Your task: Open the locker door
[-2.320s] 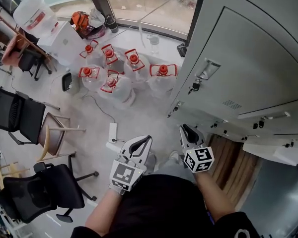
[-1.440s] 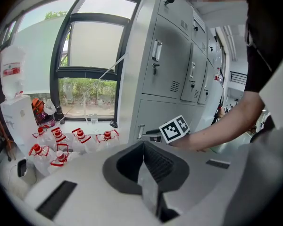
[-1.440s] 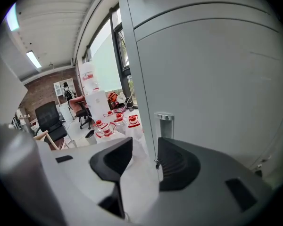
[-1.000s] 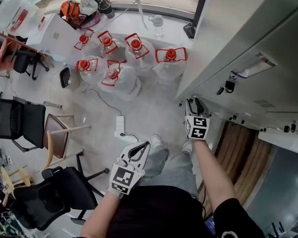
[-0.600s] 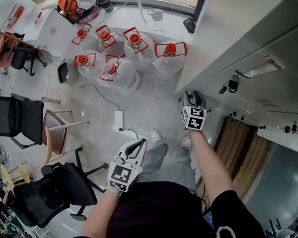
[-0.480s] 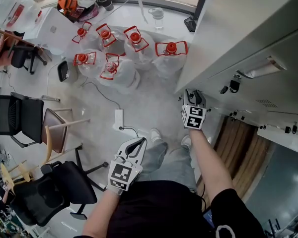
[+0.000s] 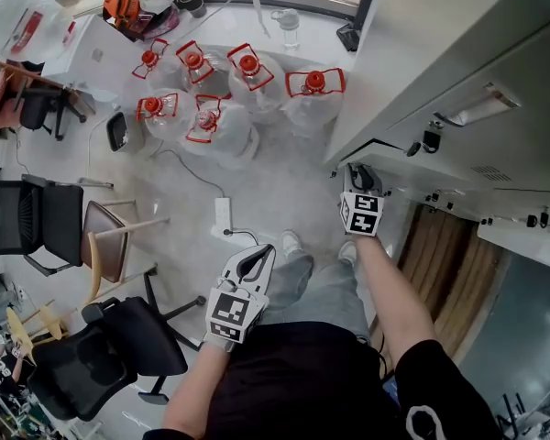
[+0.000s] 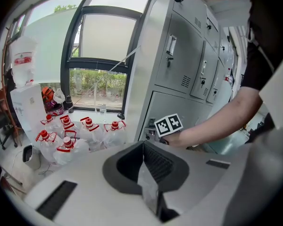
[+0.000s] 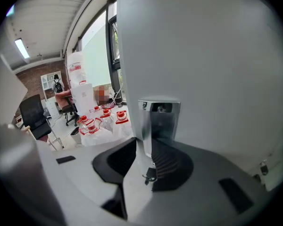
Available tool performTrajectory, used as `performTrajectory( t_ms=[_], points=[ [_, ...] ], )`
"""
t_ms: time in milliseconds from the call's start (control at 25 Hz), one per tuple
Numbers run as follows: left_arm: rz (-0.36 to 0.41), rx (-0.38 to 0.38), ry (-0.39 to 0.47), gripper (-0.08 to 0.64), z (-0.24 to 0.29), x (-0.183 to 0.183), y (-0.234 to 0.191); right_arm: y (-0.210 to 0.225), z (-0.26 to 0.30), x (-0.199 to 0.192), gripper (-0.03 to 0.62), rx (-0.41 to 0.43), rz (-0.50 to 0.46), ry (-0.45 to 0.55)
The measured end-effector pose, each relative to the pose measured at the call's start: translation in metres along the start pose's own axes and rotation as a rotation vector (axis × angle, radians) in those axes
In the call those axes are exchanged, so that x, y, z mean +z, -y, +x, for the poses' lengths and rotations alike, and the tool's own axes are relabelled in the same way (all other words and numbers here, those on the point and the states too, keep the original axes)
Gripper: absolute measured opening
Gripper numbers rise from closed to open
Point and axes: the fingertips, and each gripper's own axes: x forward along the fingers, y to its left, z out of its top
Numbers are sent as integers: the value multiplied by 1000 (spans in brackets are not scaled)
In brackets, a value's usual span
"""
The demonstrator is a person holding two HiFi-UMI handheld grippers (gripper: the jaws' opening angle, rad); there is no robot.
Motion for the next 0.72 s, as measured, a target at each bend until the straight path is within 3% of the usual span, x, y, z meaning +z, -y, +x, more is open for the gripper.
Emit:
performTrajectory(
  t_ms=[720],
  points=[
    [97, -101, 12, 23, 10, 5, 63, -17, -95, -73, 117, 190, -126, -22]
  ],
)
